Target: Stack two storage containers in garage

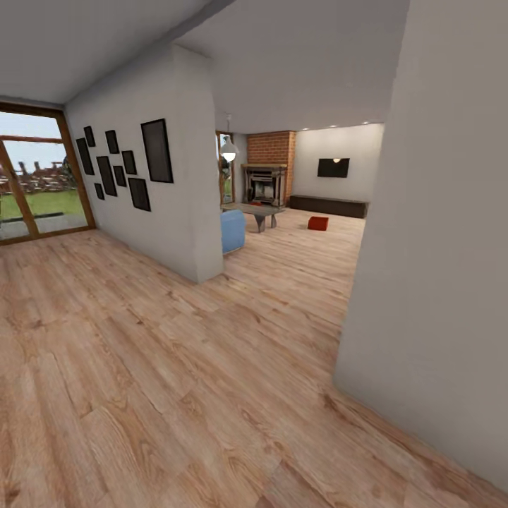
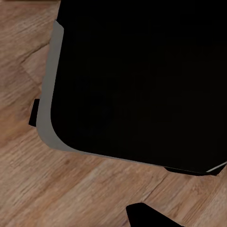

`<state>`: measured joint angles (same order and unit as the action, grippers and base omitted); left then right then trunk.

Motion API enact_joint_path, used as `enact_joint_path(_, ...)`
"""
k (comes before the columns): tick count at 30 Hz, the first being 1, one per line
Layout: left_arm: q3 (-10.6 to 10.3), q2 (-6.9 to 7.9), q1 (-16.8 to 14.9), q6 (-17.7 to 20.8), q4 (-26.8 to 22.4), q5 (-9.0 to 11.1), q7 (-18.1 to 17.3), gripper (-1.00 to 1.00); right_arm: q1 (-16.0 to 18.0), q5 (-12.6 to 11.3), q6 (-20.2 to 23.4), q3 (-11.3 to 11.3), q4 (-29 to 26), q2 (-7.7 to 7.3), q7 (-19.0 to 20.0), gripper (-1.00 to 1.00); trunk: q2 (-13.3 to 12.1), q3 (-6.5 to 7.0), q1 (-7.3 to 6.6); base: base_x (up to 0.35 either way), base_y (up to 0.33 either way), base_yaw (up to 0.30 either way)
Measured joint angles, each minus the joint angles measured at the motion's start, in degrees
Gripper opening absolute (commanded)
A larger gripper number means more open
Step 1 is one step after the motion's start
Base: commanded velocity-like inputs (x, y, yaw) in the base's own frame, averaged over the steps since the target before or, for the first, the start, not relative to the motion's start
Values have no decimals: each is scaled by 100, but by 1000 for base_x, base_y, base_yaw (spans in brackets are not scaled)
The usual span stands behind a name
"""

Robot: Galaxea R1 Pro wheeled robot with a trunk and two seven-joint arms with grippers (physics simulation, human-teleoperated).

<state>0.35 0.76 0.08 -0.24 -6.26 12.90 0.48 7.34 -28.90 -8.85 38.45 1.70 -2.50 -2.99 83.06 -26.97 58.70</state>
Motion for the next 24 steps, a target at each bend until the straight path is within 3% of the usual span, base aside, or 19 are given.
enact_joint_path(24, -1, -6, 0, 4, 43, -1, 0, 100, 0, 69, 6, 53, 0, 44, 1, 100, 0, 0, 0, 324, 0, 2)
